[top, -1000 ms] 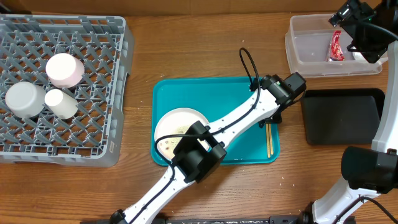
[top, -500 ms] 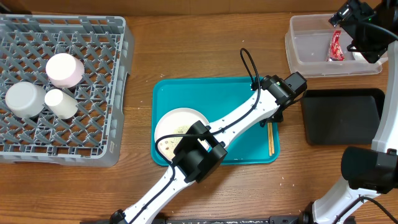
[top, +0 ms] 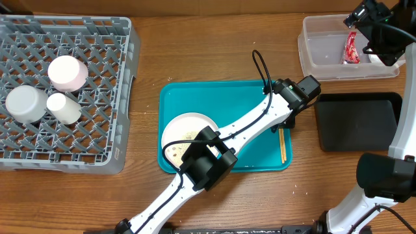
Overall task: Sort waste into correct bins and load items into the dishwasher
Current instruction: 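Move the left gripper over the wooden chopsticks on the tray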
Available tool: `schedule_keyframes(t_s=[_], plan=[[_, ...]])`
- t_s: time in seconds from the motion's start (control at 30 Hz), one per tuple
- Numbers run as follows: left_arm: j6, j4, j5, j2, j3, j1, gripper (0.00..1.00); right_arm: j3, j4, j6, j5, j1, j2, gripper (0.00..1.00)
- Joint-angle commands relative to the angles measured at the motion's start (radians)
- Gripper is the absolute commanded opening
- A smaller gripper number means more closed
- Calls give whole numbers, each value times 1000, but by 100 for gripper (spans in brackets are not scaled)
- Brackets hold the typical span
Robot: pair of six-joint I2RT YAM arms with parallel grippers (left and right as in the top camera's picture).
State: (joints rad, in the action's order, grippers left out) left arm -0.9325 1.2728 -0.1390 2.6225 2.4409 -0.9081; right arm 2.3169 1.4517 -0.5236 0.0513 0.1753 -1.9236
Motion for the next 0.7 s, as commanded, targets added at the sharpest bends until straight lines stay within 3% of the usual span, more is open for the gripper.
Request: schedule_keyframes(t_s=[0.0,0.67], plan=[[21,-20,-6,13,10,2,69,-2,-3,3,-9,1,-5,100],[18,-43,-6,14,-61,-1,63,-2,-3,3,-9,1,-5,100]])
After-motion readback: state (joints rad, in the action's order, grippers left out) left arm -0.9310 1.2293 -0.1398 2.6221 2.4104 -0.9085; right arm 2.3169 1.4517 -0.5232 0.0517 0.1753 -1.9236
